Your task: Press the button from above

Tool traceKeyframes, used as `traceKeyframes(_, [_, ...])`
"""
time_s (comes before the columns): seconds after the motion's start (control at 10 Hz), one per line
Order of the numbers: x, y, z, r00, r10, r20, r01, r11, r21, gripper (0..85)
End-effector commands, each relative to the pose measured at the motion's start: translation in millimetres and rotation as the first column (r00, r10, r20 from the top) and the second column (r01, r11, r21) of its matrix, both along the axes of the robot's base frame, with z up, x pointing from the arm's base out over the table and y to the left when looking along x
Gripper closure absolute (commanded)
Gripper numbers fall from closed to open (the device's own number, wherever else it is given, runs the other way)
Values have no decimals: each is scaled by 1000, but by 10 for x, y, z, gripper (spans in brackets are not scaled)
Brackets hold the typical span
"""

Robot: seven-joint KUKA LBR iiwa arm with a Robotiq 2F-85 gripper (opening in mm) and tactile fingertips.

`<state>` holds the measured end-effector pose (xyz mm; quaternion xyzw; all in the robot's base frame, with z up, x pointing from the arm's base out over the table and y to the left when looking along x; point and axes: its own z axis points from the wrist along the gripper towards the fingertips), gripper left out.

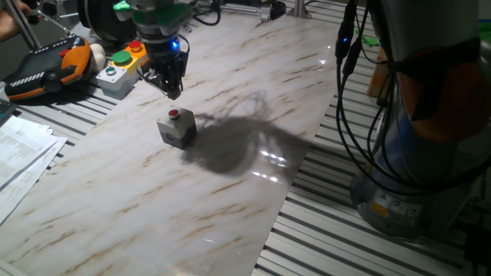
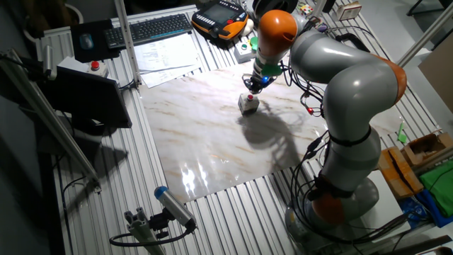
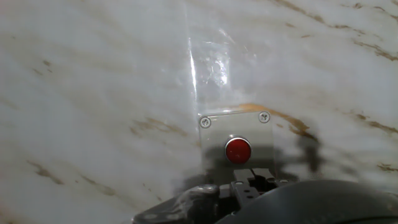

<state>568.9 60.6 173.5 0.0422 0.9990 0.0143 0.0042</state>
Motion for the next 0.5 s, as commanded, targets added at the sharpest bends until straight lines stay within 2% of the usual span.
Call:
traceKeyframes(0.0, [16,18,-1,1000,-1,0,1,1000,1,843])
traceKeyframes(0.2, [36,51,-40,1000,-1,-2,1,1000,-1,843])
traceKeyframes(0.4, [49,62,-128,1000,-2,-3,2,1000,13,843])
